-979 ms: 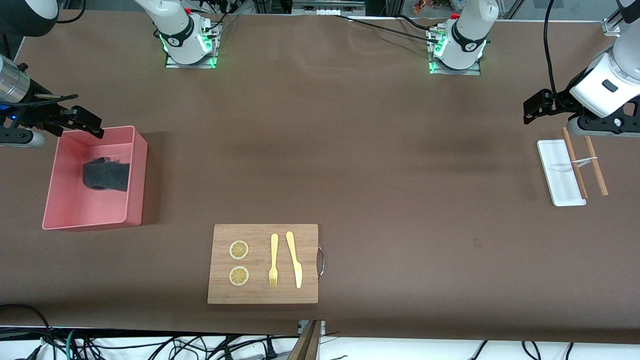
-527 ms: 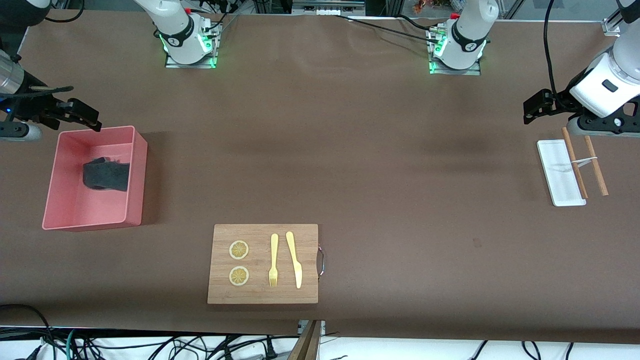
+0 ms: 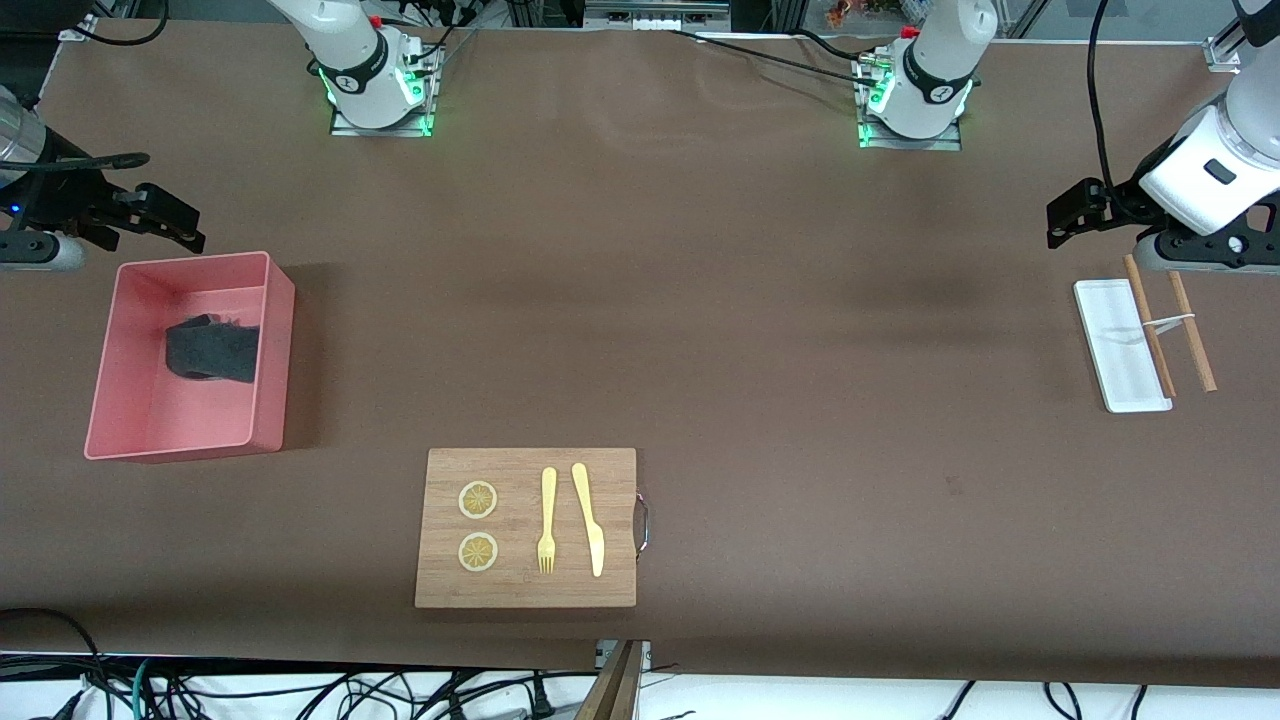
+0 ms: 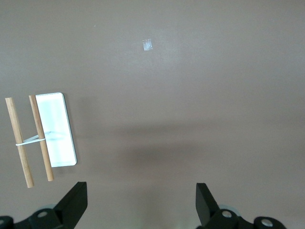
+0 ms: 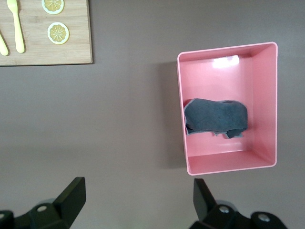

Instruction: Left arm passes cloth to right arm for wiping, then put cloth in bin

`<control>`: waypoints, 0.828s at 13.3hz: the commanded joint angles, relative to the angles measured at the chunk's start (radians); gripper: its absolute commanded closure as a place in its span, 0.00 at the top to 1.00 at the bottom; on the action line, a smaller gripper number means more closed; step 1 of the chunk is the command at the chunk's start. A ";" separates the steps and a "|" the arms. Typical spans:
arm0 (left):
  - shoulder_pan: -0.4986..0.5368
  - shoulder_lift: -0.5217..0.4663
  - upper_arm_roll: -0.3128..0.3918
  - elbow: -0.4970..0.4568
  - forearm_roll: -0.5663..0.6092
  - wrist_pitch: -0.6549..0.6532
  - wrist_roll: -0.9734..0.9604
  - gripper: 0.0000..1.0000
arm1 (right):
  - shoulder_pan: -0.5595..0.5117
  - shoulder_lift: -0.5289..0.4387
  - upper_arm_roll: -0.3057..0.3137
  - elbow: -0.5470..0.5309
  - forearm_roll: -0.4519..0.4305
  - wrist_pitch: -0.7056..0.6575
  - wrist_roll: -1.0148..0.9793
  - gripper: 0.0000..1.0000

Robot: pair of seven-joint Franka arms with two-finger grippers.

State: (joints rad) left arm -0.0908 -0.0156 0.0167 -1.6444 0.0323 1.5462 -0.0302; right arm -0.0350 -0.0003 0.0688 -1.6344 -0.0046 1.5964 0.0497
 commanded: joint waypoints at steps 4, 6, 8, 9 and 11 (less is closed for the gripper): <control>0.000 -0.020 0.003 -0.011 0.000 -0.009 0.023 1.00 | 0.001 0.002 0.006 0.021 -0.003 -0.023 0.019 1.00; 0.000 -0.020 0.005 -0.011 0.000 -0.009 0.023 1.00 | 0.001 0.002 0.006 0.021 -0.003 -0.024 0.013 1.00; 0.000 -0.020 0.006 -0.011 0.000 -0.009 0.023 1.00 | 0.001 0.000 0.006 0.021 -0.003 -0.024 0.018 1.00; 0.002 -0.020 0.008 -0.011 0.000 -0.009 0.024 1.00 | 0.001 0.000 0.006 0.021 -0.003 -0.024 0.018 1.00; 0.000 -0.020 0.008 -0.011 0.000 -0.009 0.024 1.00 | 0.001 0.002 0.006 0.021 -0.003 -0.024 0.019 1.00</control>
State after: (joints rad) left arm -0.0902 -0.0156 0.0215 -1.6444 0.0323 1.5462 -0.0302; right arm -0.0349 -0.0004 0.0699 -1.6343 -0.0046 1.5959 0.0499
